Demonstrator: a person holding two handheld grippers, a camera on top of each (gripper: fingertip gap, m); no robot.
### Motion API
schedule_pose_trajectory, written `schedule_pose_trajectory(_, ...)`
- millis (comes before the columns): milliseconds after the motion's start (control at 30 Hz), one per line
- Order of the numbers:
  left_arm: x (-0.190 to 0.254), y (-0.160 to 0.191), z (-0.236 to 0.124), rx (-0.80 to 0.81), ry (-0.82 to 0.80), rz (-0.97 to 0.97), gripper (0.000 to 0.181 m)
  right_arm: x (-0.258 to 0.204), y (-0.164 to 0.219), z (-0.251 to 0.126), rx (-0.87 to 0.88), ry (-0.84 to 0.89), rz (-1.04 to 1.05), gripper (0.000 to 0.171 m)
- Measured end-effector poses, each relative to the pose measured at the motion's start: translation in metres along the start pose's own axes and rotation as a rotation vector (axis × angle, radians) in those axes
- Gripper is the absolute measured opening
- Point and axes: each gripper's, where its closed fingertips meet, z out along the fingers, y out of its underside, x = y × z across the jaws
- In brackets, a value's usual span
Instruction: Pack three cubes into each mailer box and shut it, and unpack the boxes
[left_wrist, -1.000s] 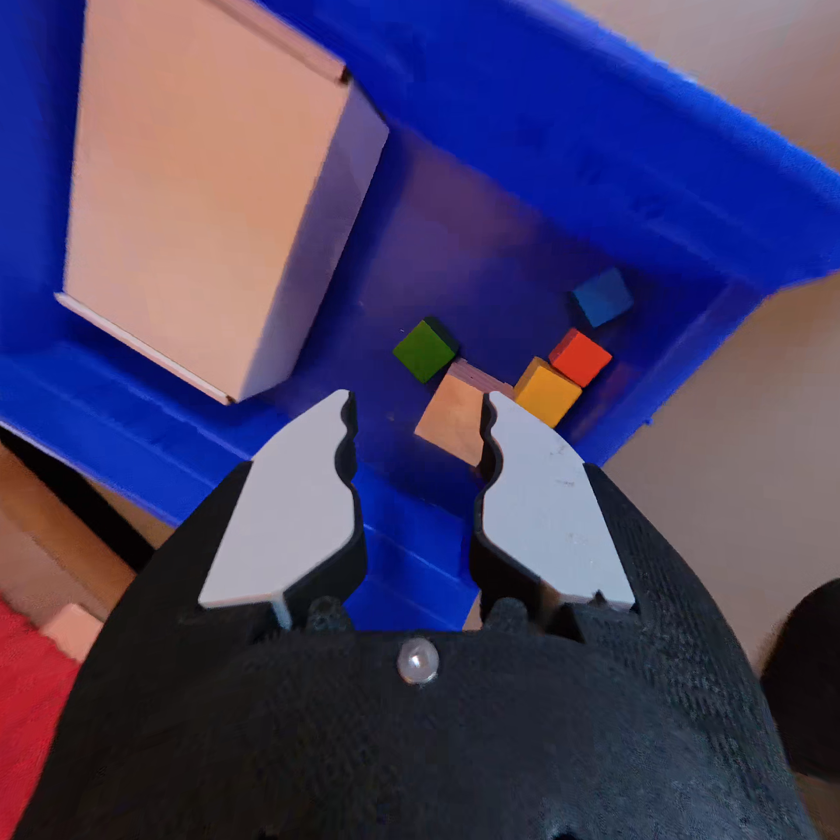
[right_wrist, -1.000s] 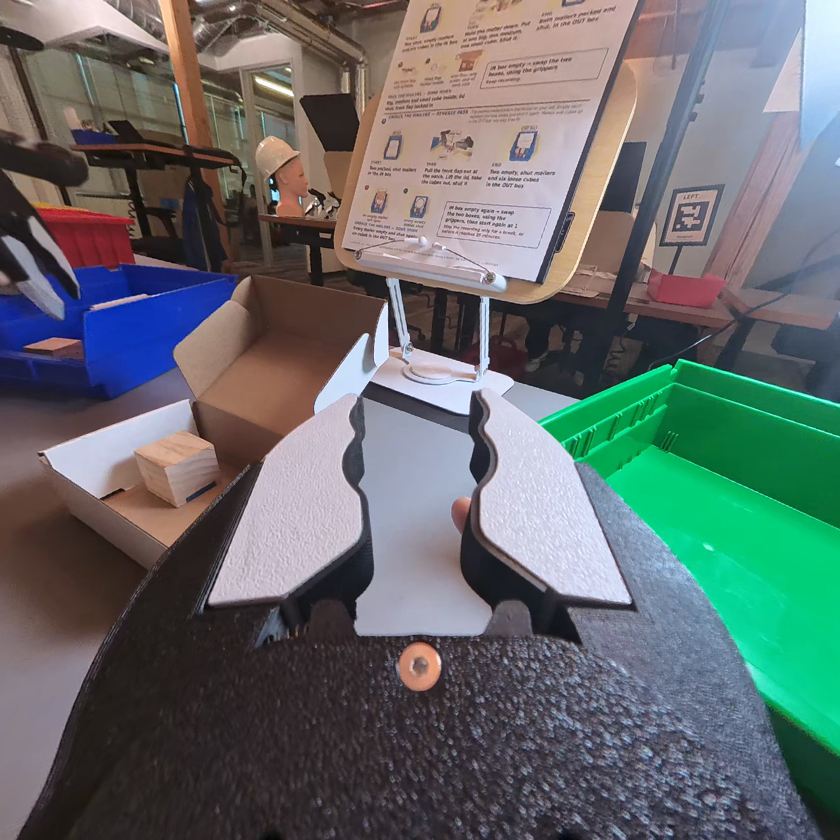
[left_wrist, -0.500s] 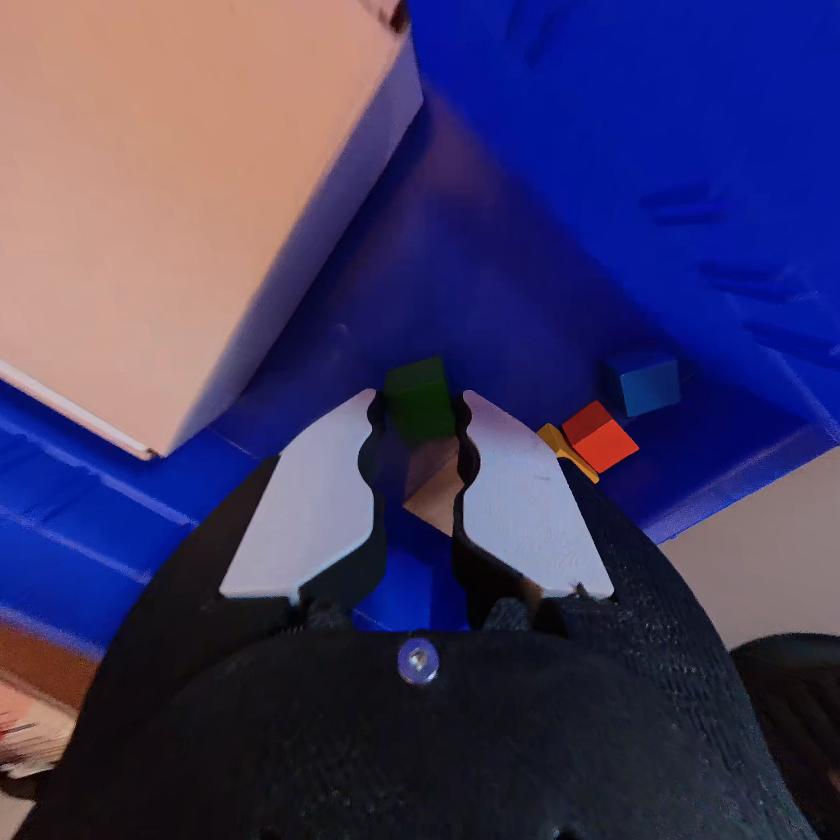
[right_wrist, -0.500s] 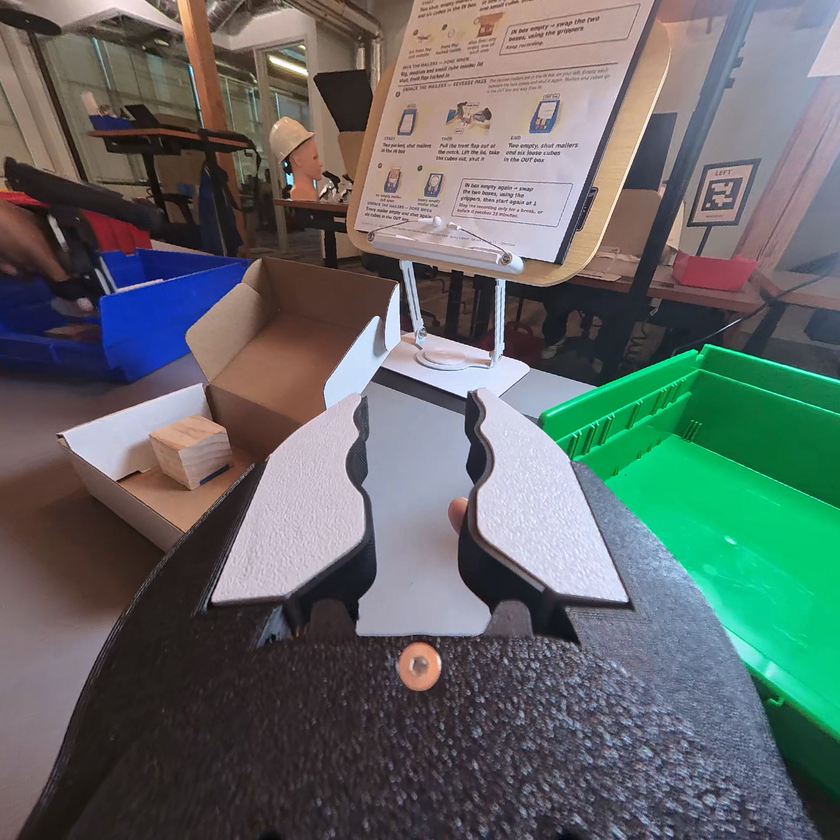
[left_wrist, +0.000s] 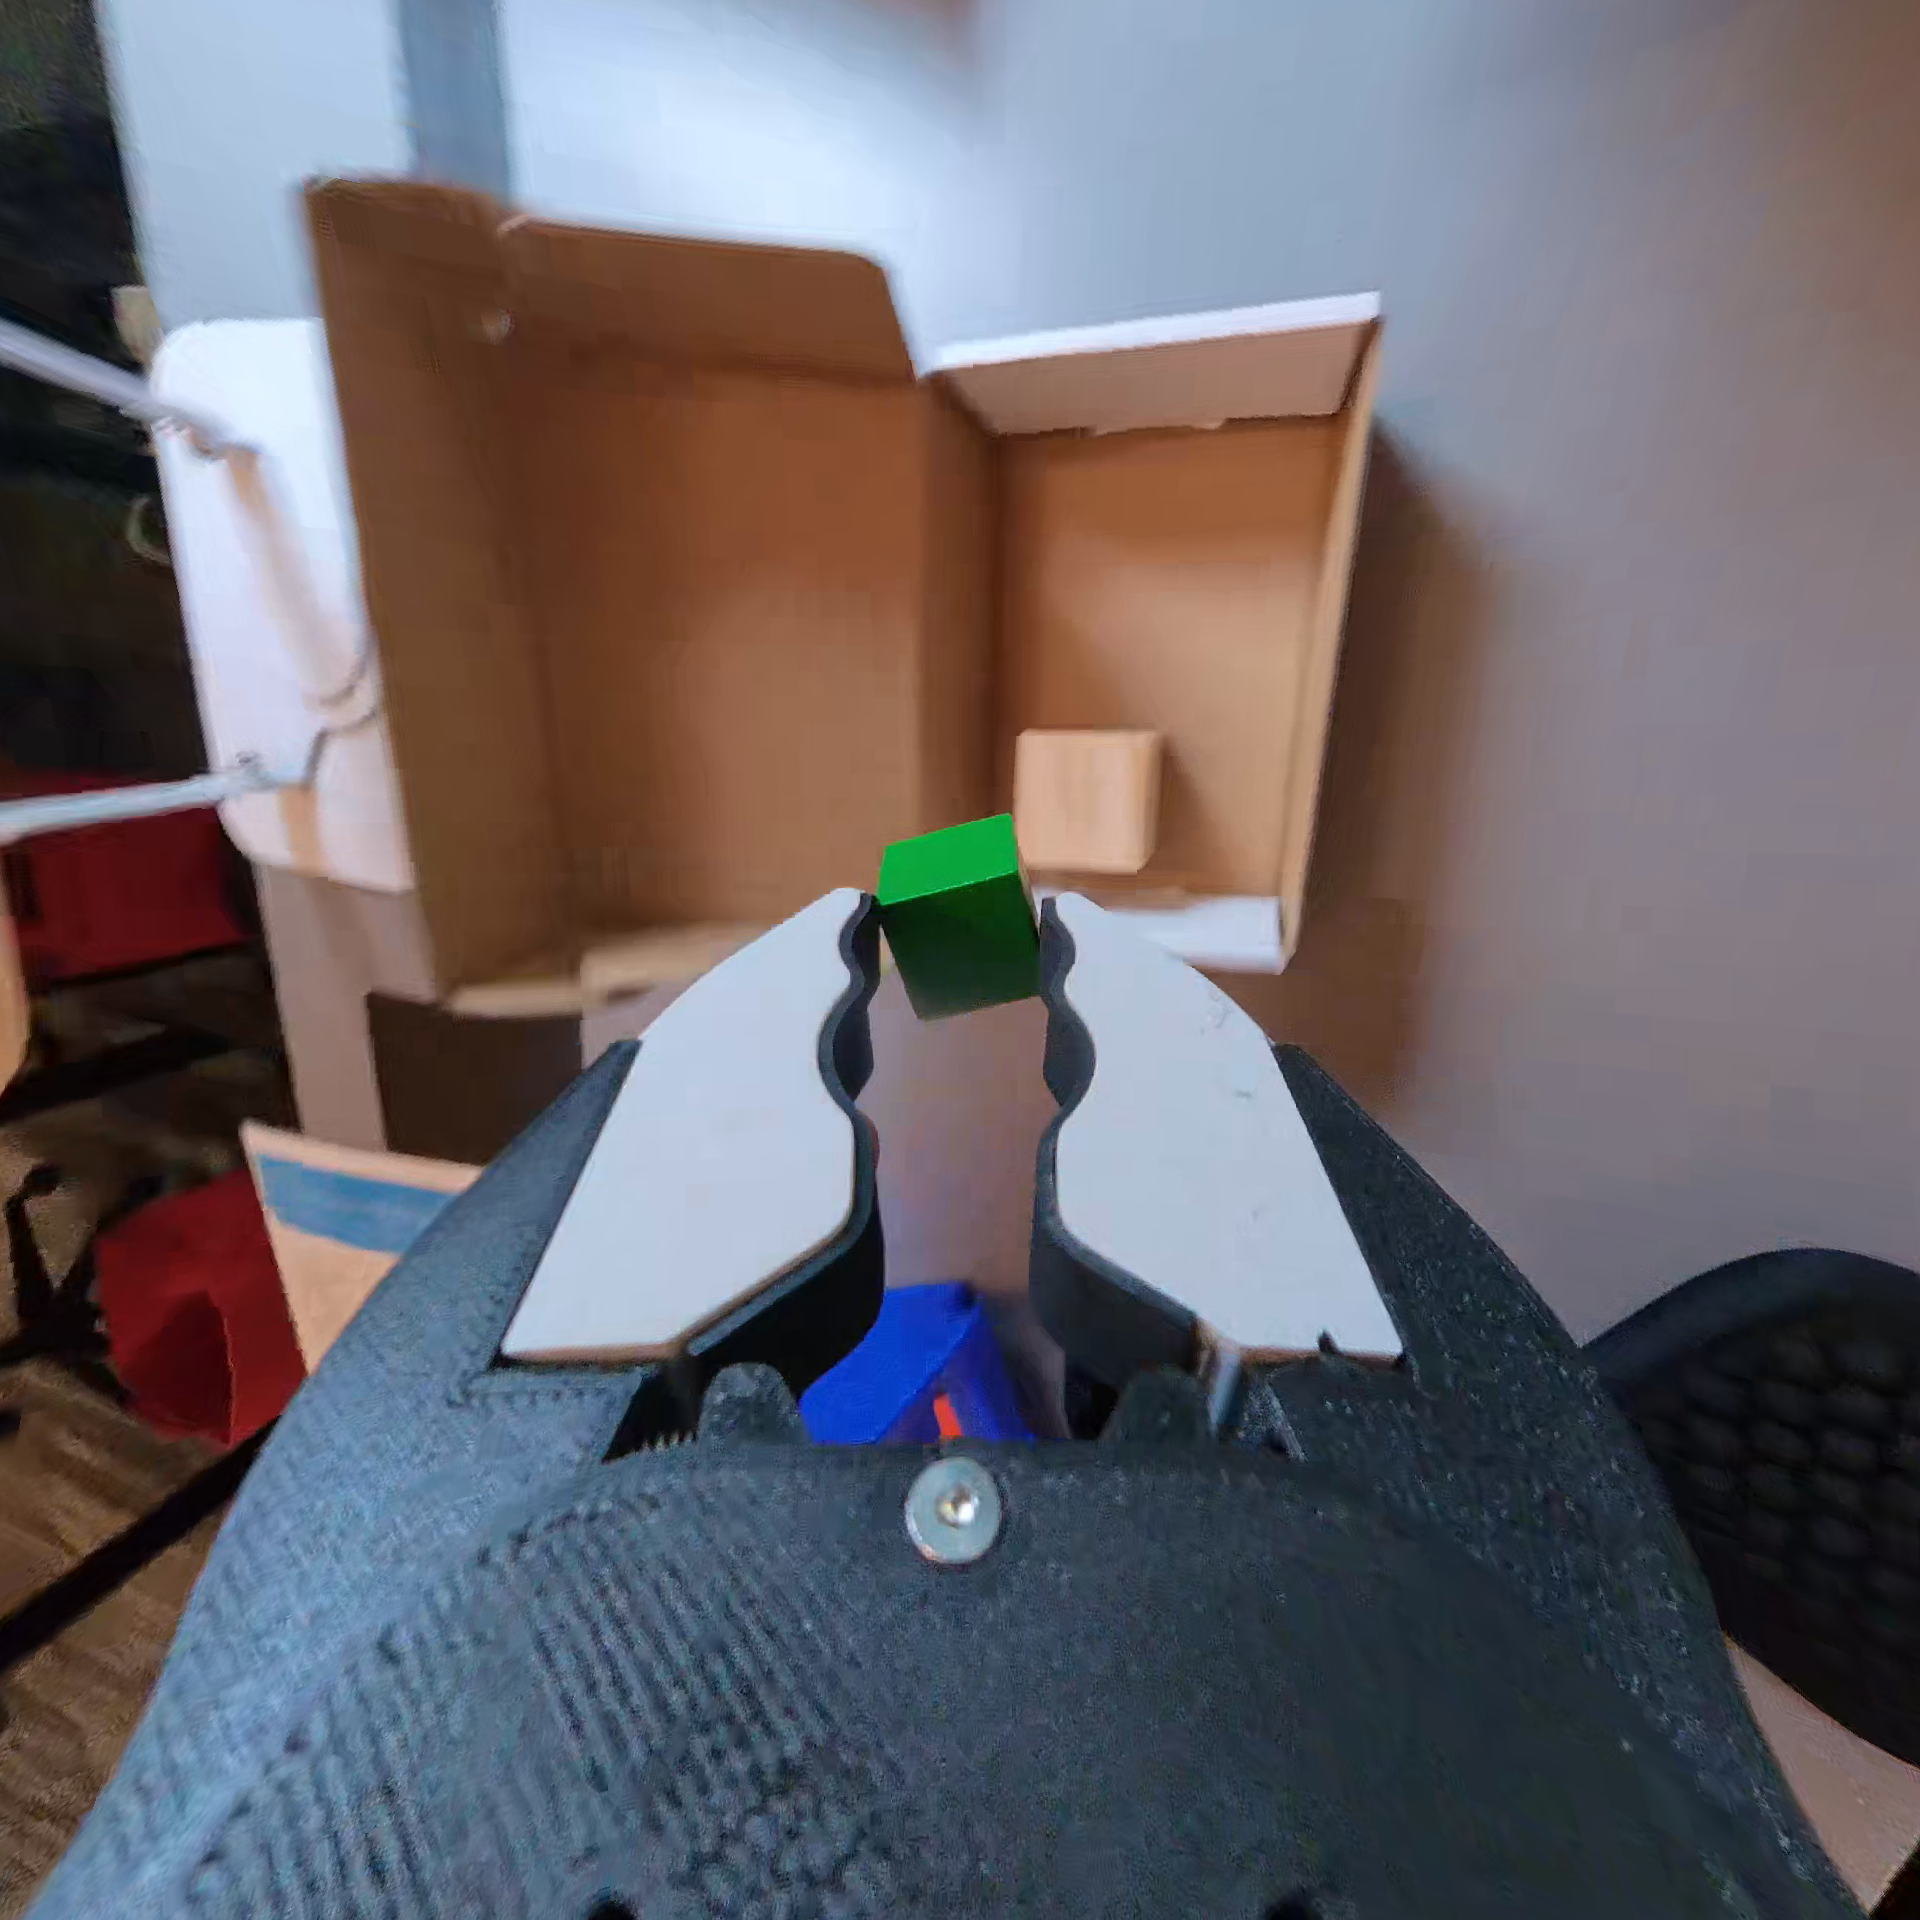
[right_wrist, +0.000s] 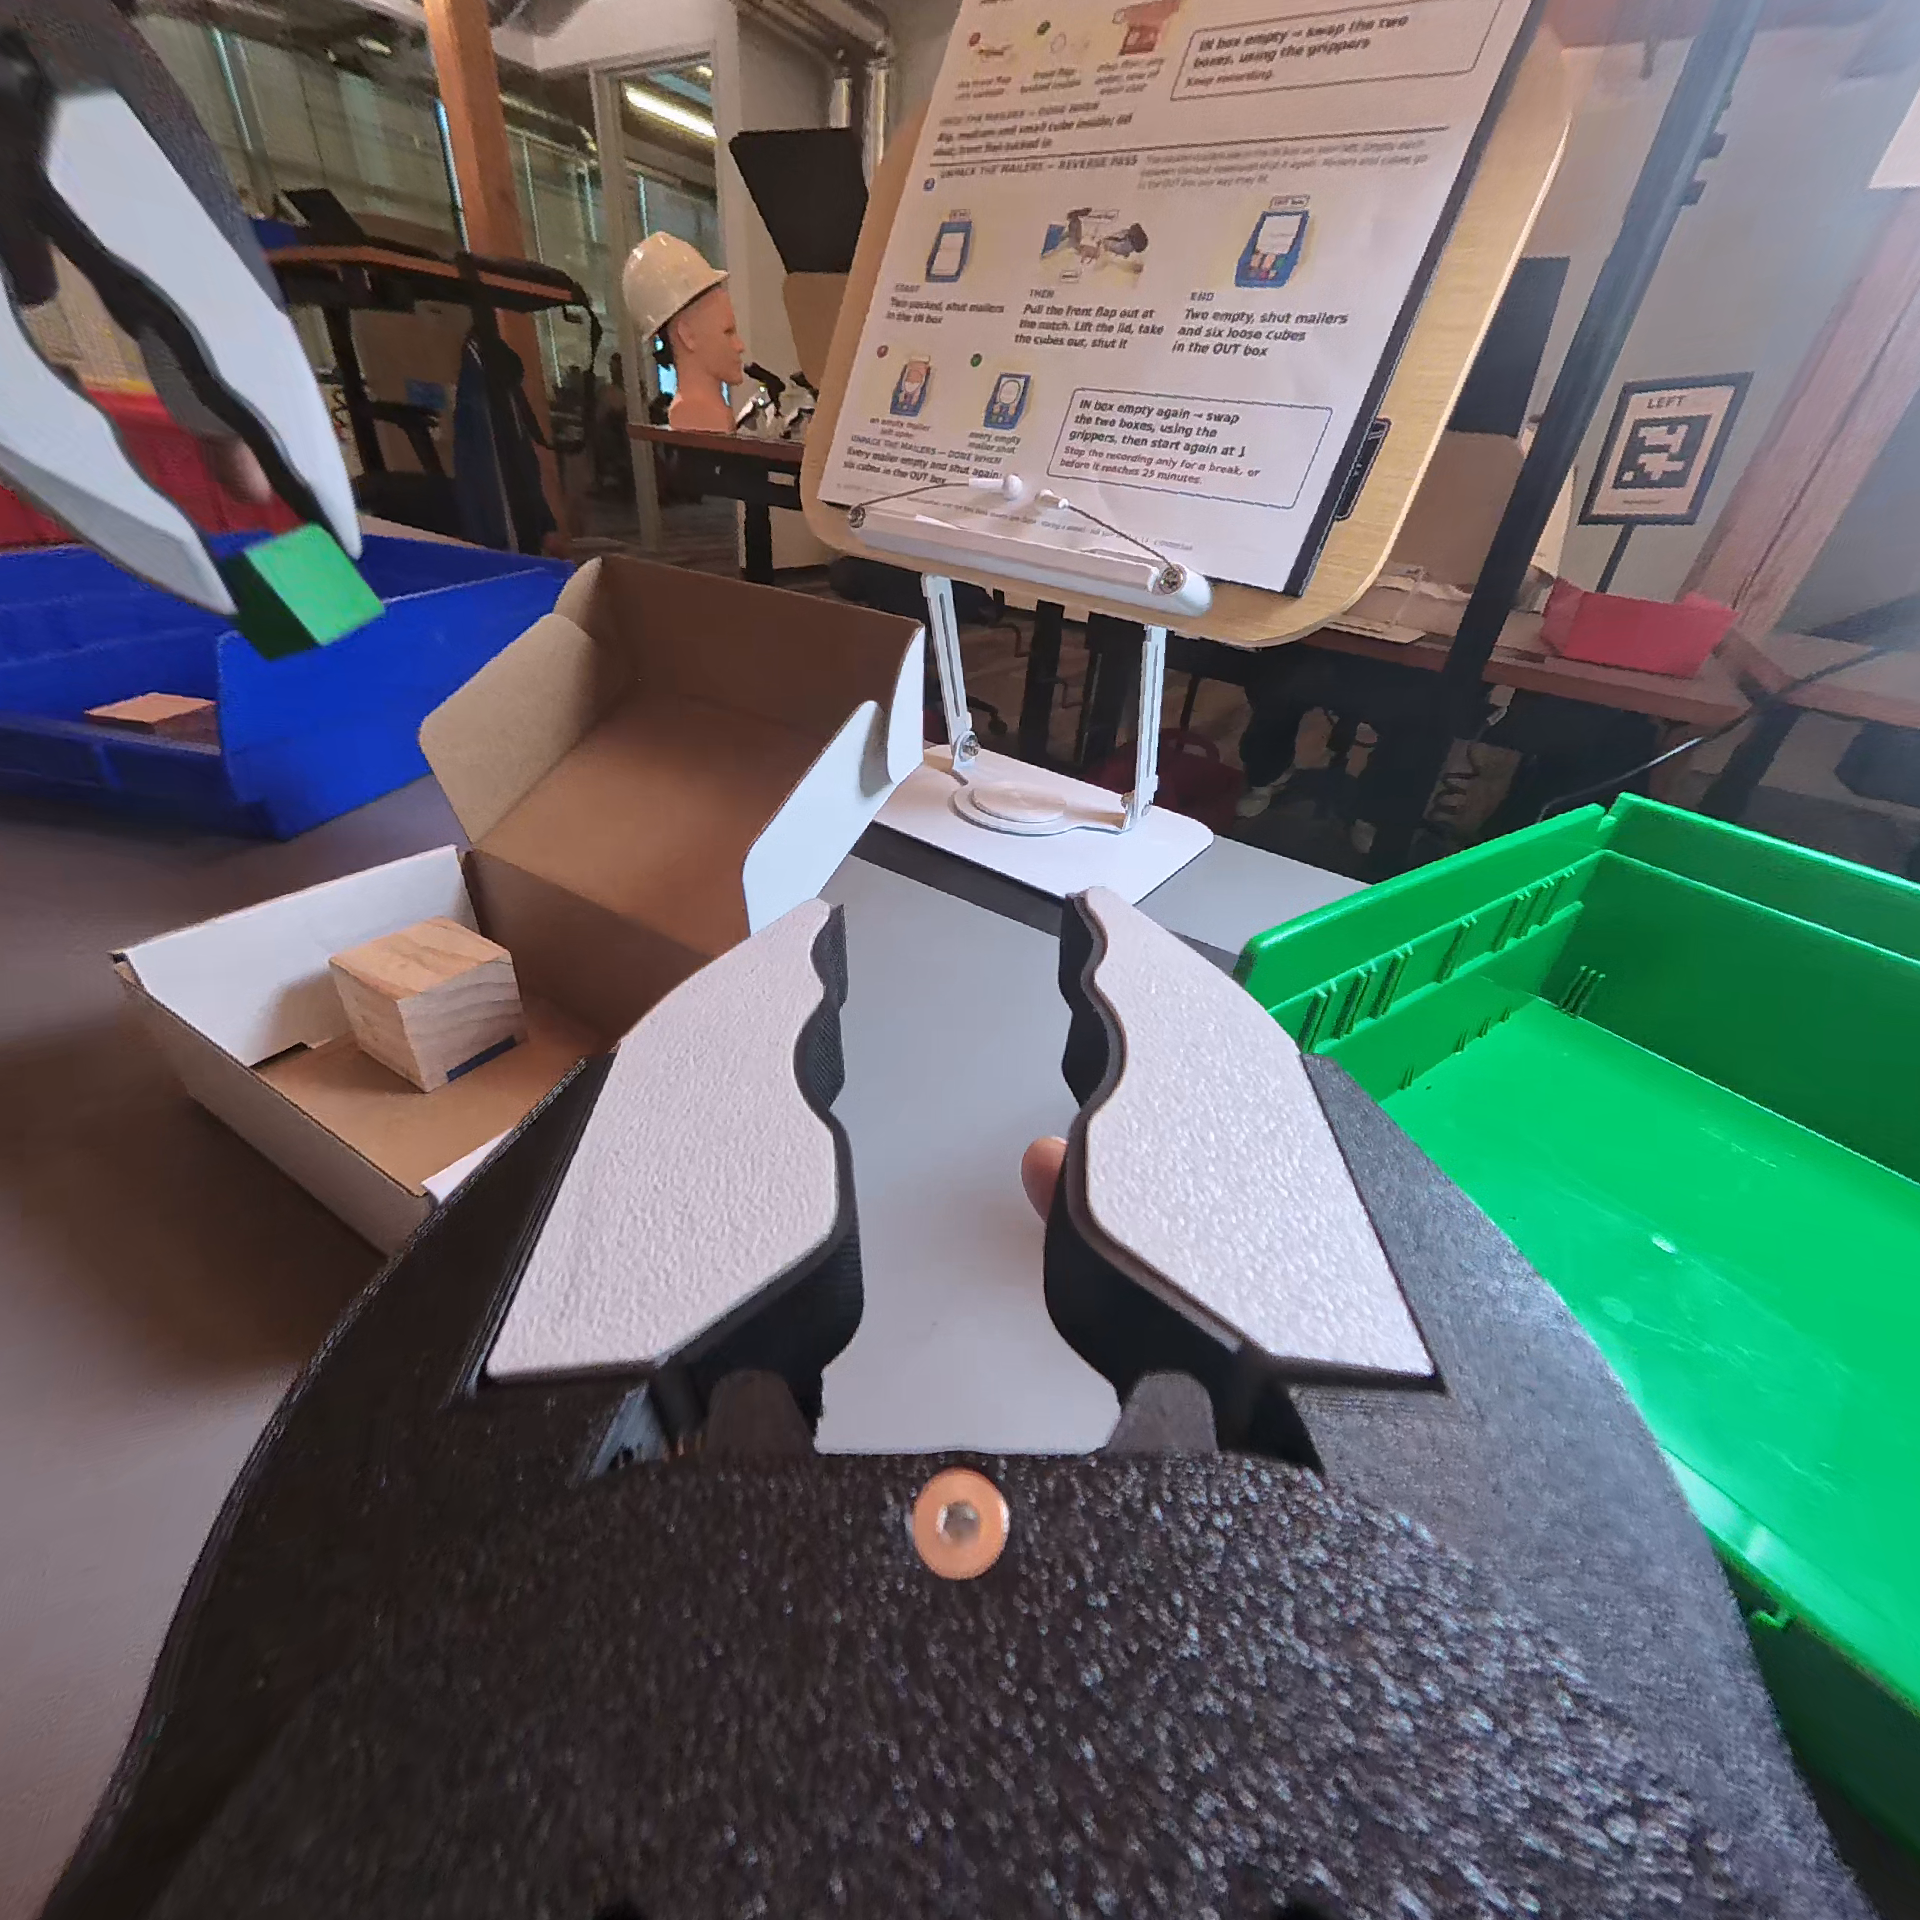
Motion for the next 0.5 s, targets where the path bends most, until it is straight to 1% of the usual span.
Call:
schedule_pose_trajectory(33, 0.009, -0.011, 0.015, -0.014, 0.04, 0.023, 0.03, -0.002, 0.001, 0.0, -0.008, -0.01, -0.006, 0.039)
schedule_pose_trajectory(133, 0.025, -0.03, 0.059, -0.07, 0.132, 0.08, 0.03, -0.008, 0.002, 0.0, -0.014, -0.035, -0.02, 0.039)
schedule_pose_trajectory(200, 0.035, -0.033, 0.083, -0.124, 0.205, 0.097, 0.029, -0.01, 0.0, -0.001, -0.009, -0.042, -0.034, 0.039)
schedule_pose_trajectory(267, 0.039, -0.033, 0.103, -0.172, 0.237, 0.117, 0.03, -0.011, -0.002, -0.001, 0.004, -0.044, -0.044, 0.039)
schedule_pose_trajectory(367, 0.046, -0.027, 0.123, -0.242, 0.278, 0.121, 0.03, -0.01, -0.004, -0.002, 0.015, -0.045, -0.033, 0.039)
schedule_pose_trajectory(500, 0.05, -0.023, 0.135, -0.275, 0.286, 0.142, 0.029, -0.01, -0.004, -0.001, 0.018, -0.049, -0.016, 0.039)
